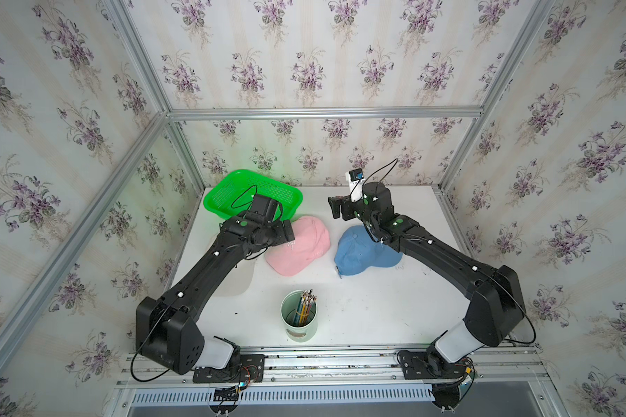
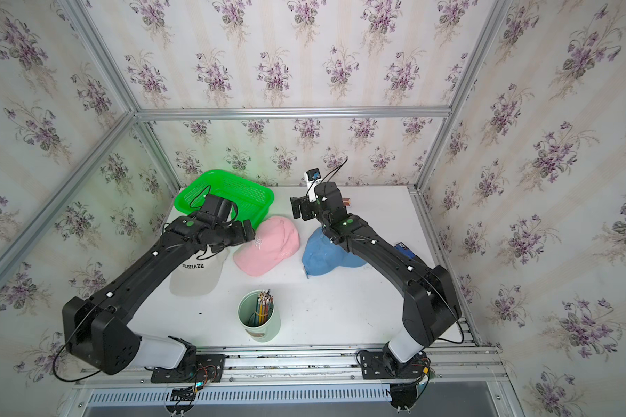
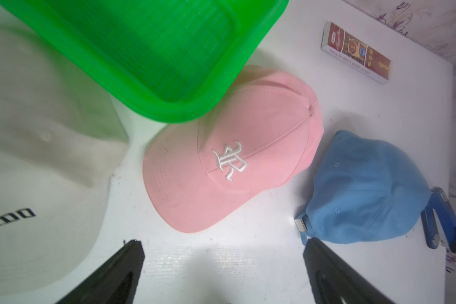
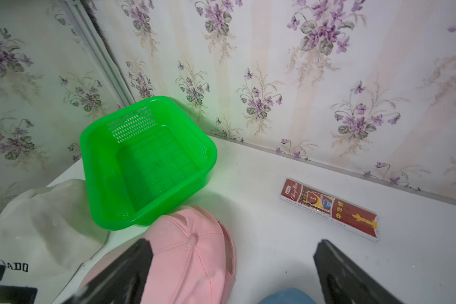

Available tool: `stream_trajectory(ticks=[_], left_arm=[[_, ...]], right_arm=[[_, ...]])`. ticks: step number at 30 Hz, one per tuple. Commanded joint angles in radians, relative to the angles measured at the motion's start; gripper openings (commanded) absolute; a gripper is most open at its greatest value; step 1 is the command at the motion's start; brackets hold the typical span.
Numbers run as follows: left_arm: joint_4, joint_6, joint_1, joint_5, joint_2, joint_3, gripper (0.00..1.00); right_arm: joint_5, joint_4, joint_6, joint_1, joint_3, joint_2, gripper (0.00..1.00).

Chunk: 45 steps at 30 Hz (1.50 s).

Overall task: Turn the baseball cap inside out
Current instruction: Place the baseball cap at the center of the board, then reset both arms

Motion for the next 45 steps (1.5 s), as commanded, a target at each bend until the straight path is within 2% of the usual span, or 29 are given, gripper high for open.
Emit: stream_trajectory(ticks=[1,3,5,6,10,12,15,17,19,22,23,27,32,37,39,43,45], left_arm=[[-0.097,0.150,0.002,-0.160,0.020,0.101,0.99],[-0.088,0.229,0.001,-0.234,0.034,0.160,0.99],[-0.065,0.287,0.009,-0.331,0.043,0.187,0.99],[-0.030,0.341,0.022,-0.342,0.042,0.181,0.99],[0.129,0.437,0.113,-0.295,0.006,0.084,0.99],[0.228,0.456,0.158,-0.218,-0.033,-0.002,0.99],[0.380,0.484,0.183,-0.216,-0.120,-0.146,0.99],[0.443,0.510,0.194,-0.233,-0.141,-0.216,0.99],[0.531,0.538,0.198,-0.278,-0.155,-0.294,0.99],[0.640,0.561,0.211,-0.270,-0.167,-0.385,0.99],[0.672,0.576,0.212,-0.263,-0.170,-0.410,0.99],[0.782,0.587,0.221,-0.296,-0.186,-0.508,0.99],[0.879,0.581,0.248,-0.249,-0.230,-0.589,0.99],[0.967,0.626,0.259,-0.243,-0.251,-0.671,0.99],[1.017,0.631,0.262,-0.242,-0.257,-0.716,0.99],[1.155,0.640,0.264,-0.238,-0.215,-0.788,0.99],[1.255,0.636,0.264,-0.227,-0.185,-0.825,0.99]], right_arm=[[0.035,-0.143,0.021,-0.005,0.011,-0.018,1.00],[0.038,-0.186,0.048,-0.048,-0.007,-0.044,1.00],[0.012,-0.205,0.086,-0.137,-0.042,-0.070,1.00],[0.001,-0.211,0.104,-0.184,-0.066,-0.087,1.00],[-0.026,-0.173,0.190,-0.392,-0.199,-0.194,1.00],[0.030,-0.097,0.207,-0.469,-0.300,-0.266,1.00],[0.111,0.037,0.208,-0.541,-0.468,-0.349,1.00],[0.119,0.209,0.135,-0.552,-0.608,-0.388,1.00],[0.188,0.369,0.082,-0.552,-0.707,-0.381,1.00],[0.330,0.465,0.019,-0.560,-0.738,-0.288,1.00],[0.342,0.516,-0.001,-0.561,-0.760,-0.265,1.00],[0.335,0.783,0.006,-0.563,-0.893,-0.223,1.00],[0.250,0.957,0.025,-0.569,-0.969,-0.160,1.00],[0.141,1.115,-0.051,-0.549,-1.015,-0.094,1.00],[0.132,1.168,-0.047,-0.549,-1.054,-0.106,1.00],[0.137,1.390,-0.056,-0.548,-1.143,-0.054,1.00],[0.136,1.373,-0.055,-0.547,-1.140,-0.059,1.00]])
